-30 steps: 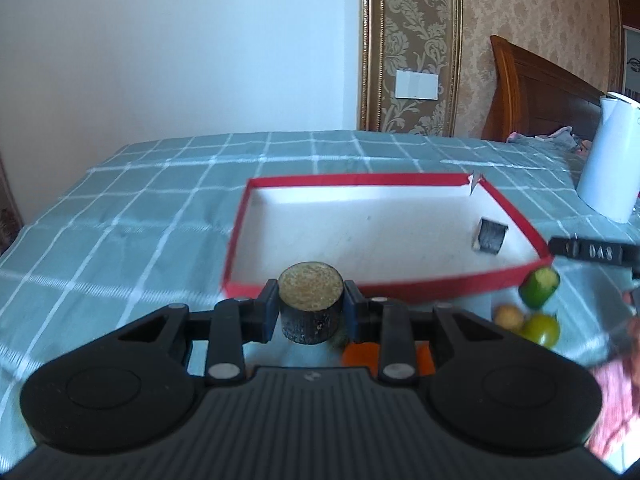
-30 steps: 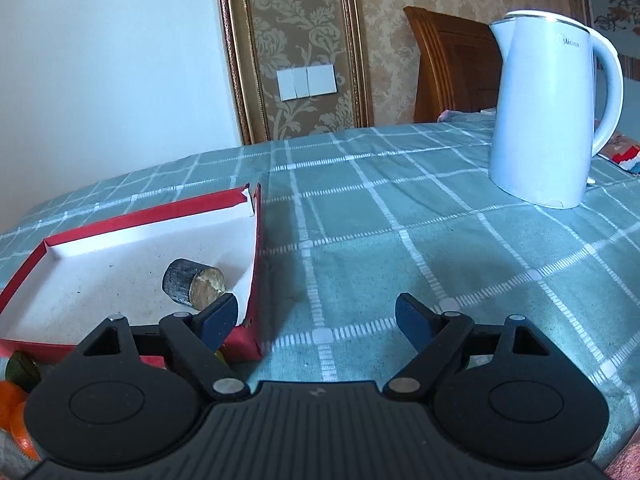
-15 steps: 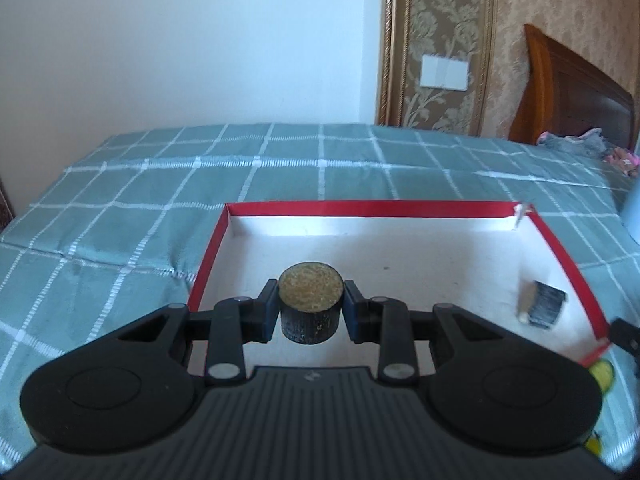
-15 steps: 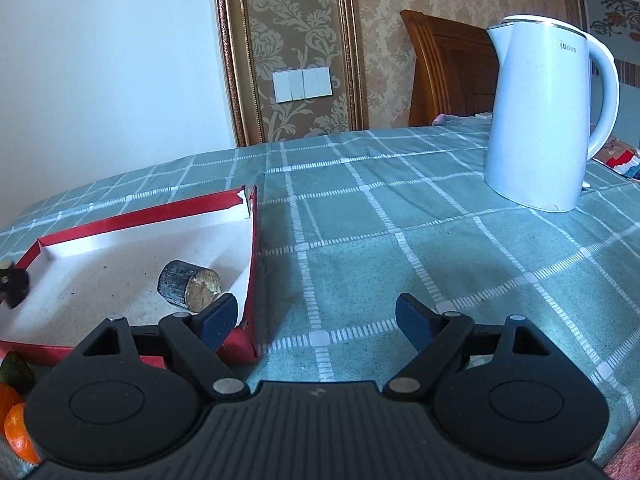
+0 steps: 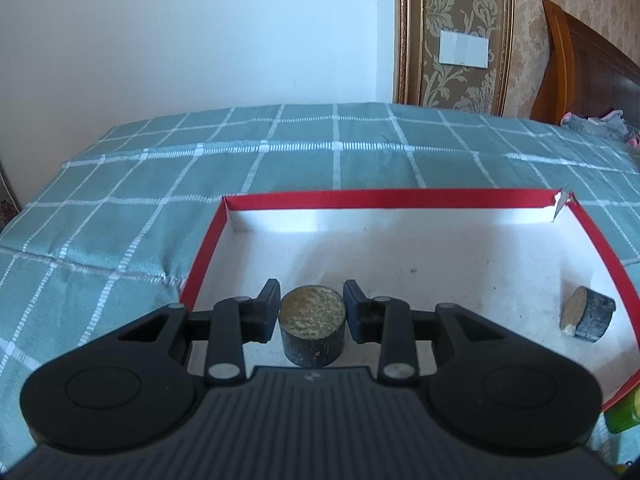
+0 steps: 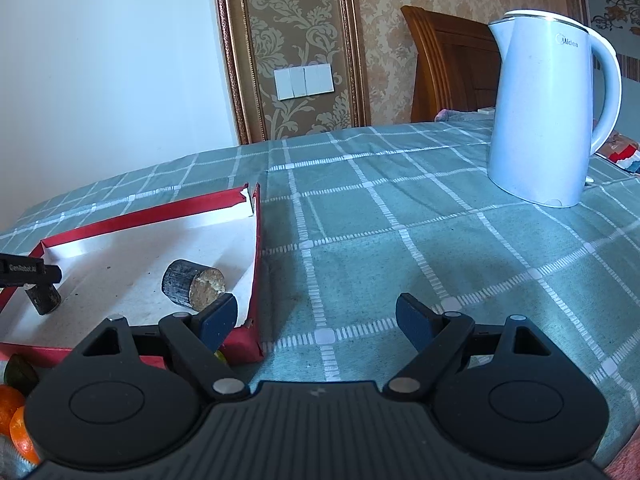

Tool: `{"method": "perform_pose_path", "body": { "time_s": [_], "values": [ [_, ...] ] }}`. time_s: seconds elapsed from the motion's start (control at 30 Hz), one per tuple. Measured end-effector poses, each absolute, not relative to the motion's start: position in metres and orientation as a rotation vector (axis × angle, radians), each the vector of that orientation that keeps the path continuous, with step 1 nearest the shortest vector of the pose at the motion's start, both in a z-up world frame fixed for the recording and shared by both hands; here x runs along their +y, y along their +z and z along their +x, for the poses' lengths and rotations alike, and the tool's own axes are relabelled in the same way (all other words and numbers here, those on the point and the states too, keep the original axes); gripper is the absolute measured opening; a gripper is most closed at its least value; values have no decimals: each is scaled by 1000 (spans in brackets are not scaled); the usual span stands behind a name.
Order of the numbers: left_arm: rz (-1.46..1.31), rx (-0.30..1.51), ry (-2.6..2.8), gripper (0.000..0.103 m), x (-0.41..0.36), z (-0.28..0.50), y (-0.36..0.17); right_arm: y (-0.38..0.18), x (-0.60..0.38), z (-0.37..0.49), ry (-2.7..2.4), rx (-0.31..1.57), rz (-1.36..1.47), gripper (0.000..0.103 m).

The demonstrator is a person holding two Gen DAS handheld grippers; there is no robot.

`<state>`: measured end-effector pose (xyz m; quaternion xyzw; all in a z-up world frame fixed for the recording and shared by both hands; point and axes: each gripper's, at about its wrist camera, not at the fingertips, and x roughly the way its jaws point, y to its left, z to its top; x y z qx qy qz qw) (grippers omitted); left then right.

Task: Organize fruits
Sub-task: 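Lower the stump into the tray and open the left tool, then reach the right tool to the green cucumber slice and grasp it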

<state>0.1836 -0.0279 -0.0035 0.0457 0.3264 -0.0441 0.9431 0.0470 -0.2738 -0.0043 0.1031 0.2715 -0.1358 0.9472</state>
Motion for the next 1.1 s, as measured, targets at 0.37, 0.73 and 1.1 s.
{"method": "perform_pose_path", "body": {
  "time_s": [0.37, 0.73, 1.1],
  "values": [
    [94, 619, -41, 74, -20, 176, 7, -4, -274, 47, -276, 552, 207, 87],
    [38, 474, -69, 94, 15, 79, 35, -4, -263, 44, -240, 539, 159, 87],
    [1, 463, -146, 96, 31, -18, 10, -4, -238, 38, -153, 518, 52, 87]
  ]
}}
